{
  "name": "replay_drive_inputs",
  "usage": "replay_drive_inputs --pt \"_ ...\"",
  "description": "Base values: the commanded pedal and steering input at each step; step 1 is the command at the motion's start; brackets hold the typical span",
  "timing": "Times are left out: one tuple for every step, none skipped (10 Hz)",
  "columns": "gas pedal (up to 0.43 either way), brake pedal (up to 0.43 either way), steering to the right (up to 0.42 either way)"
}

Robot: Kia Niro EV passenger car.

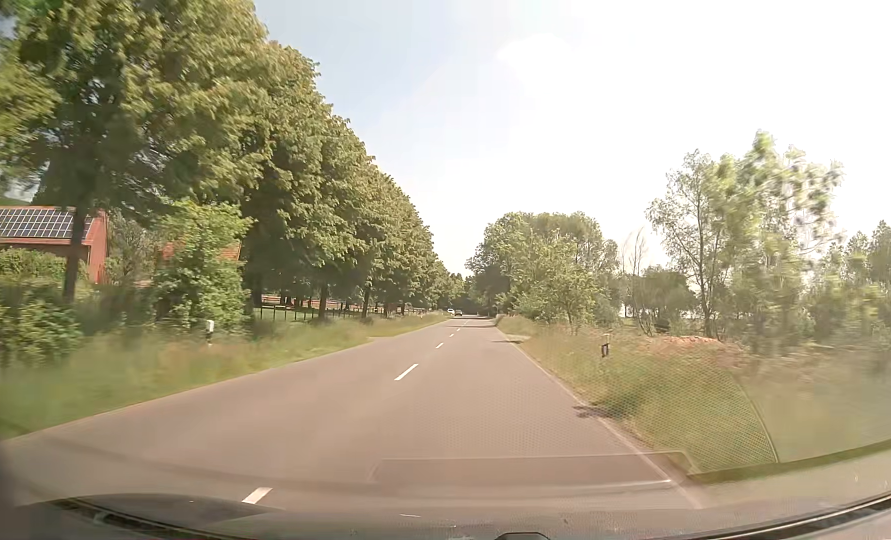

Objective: Follow the waypoints while adhering to traffic rules and regulations

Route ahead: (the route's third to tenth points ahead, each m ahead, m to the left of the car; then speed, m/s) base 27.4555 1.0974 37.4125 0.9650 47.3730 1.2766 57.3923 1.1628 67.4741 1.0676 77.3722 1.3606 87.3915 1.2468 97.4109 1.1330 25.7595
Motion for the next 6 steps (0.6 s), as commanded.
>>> replay_drive_inputs --pt "0.331 0.0 0.0" --pt "0.331 0.0 -0.001" --pt "0.319 0.0 0.0" --pt "0.319 0.0 0.0" --pt "0.311 0.0 0.0" --pt "0.299 0.0 0.001"
